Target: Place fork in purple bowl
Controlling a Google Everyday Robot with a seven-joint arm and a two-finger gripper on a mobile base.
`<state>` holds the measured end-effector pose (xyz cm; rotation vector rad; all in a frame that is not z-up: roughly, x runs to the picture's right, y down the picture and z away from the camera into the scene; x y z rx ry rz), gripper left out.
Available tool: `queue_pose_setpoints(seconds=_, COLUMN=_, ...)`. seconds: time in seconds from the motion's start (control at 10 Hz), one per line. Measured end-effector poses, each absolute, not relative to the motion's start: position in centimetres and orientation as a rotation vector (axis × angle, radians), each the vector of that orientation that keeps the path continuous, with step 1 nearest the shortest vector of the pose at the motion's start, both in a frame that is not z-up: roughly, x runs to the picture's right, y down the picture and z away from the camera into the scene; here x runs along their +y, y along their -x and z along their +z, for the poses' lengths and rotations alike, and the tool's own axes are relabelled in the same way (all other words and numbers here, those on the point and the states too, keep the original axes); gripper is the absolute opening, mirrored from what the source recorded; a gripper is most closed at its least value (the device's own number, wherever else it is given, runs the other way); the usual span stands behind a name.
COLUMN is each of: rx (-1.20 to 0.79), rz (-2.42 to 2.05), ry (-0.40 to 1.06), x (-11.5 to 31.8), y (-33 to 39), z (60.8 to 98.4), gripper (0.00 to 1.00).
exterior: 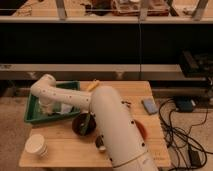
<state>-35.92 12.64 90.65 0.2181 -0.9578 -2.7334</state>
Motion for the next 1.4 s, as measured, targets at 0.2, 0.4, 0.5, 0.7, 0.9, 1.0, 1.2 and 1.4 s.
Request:
queue_pose_setpoints(seconds=0.2, rx=-0.959, rz=-2.737, ry=-0.220, x=11.5, y=36.2, z=89.1, gripper=0.09)
queue_pose_setpoints(seconds=0.4, rx=-0.960, rz=-2.735, ry=-0.217, x=11.1, y=36.0, z=88.7, gripper=0.09)
queue_pose_setpoints(seconds=0.5, rx=-0.959, rz=-2.734, ry=-0.219, x=11.0, y=36.0, z=88.6, gripper=0.09)
queue_pose_setpoints(seconds=0.7, rx=-0.940, rz=-2.711, ry=-0.278, x=10.5, y=35.7, z=88.1, gripper=0.09)
queue_pose_setpoints(seconds=0.9, rx=-0.896, rz=-2.709, ry=-0.336, x=8.9, y=35.3, z=86.4, gripper=0.09)
queue_pose_setpoints(seconds=1.0, rx=-0.881, rz=-2.718, ry=-0.350, x=8.1, y=35.5, z=85.1, gripper=0.09)
queue_pose_setpoints(seconds=1.2, rx=-0.853, rz=-2.723, ry=-0.349, x=6.8, y=34.9, z=84.1, gripper=0.09)
queue_pose_setpoints(seconds=1.4, rx=-0.851, rz=-2.705, ry=-0.363, x=6.7, y=34.5, z=83.9, gripper=0.09)
